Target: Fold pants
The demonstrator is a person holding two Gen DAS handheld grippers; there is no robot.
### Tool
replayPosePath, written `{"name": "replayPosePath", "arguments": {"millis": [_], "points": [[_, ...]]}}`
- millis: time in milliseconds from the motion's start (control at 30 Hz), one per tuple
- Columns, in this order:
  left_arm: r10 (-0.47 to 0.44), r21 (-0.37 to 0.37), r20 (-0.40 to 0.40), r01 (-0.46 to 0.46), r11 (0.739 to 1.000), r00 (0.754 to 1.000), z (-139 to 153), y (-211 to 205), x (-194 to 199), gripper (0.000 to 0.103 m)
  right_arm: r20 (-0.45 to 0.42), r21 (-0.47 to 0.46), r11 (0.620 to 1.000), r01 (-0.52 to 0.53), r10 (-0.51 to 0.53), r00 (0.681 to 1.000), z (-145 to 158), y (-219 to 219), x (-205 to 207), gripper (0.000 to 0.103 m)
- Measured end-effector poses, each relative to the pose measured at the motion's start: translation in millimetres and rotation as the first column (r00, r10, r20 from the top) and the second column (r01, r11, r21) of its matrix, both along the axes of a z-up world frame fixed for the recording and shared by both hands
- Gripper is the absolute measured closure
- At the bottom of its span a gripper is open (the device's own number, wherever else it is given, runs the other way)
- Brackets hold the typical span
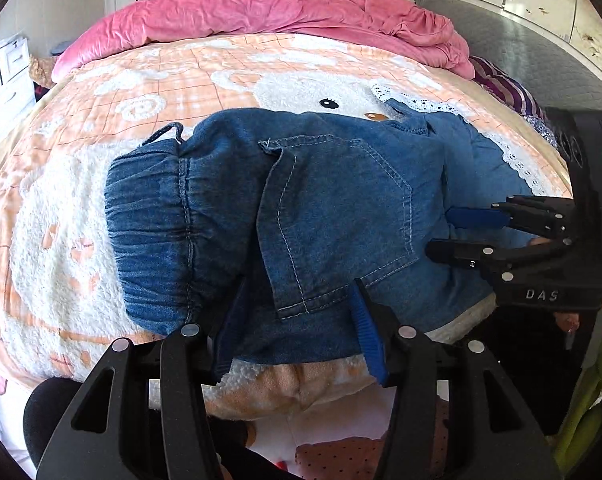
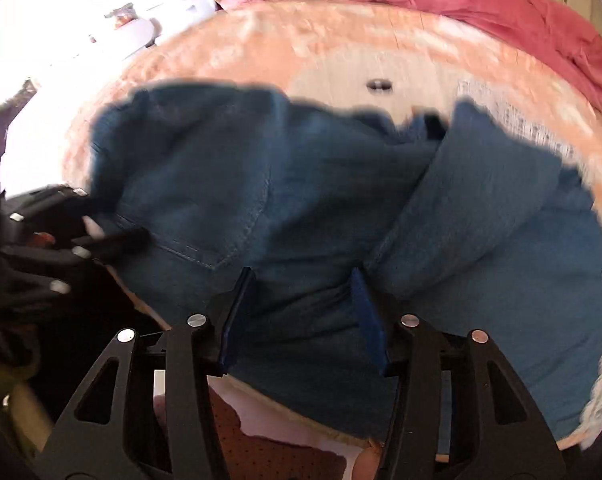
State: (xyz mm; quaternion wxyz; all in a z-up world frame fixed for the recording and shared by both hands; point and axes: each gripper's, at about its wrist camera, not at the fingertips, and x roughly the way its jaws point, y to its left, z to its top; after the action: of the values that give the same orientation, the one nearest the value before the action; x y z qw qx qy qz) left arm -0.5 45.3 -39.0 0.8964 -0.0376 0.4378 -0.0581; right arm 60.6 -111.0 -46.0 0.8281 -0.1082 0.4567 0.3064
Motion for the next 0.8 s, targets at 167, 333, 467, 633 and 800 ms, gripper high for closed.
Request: {"name": "replayPosePath", "arguments": {"millis": [167, 333, 467, 633, 800], "points": [[0.006, -0.012, -0.002, -0.006, 1.0, 1.0, 4, 1, -2, 0.053, -0.029, 0.087, 0.996, -0.003, 0.005, 1.0, 12, -11, -2, 0.057], [-0.033, -0.07, 0.055, 0.037, 0.997, 0.998, 40, -6, -20, 0.042, 0.003, 0.167, 0.983, 0.074, -0.076, 0.997, 40, -45, 1, 0.052], [-0.105, -0.077, 0.122, 0.115, 0.99, 0.987, 64, -29, -22, 0.041, 0.028, 0.188, 0.972, 0.144, -0.152, 0.988, 52, -68, 14, 0.047], [-0.227, -0.114, 0.079, 0.235, 0.965, 0.971, 53, -70, 4, 0.041, 0.039, 0.186, 0.955, 0.229, -0.24, 0.97, 60, -92, 30, 0.042], [-0.291, -0.179, 0.003, 0.286, 0.941, 0.957, 30, -98, 31, 0.042, 0.041, 0.158, 0.958, 0.238, -0.247, 0.968, 65, -102, 47, 0.037]]}}
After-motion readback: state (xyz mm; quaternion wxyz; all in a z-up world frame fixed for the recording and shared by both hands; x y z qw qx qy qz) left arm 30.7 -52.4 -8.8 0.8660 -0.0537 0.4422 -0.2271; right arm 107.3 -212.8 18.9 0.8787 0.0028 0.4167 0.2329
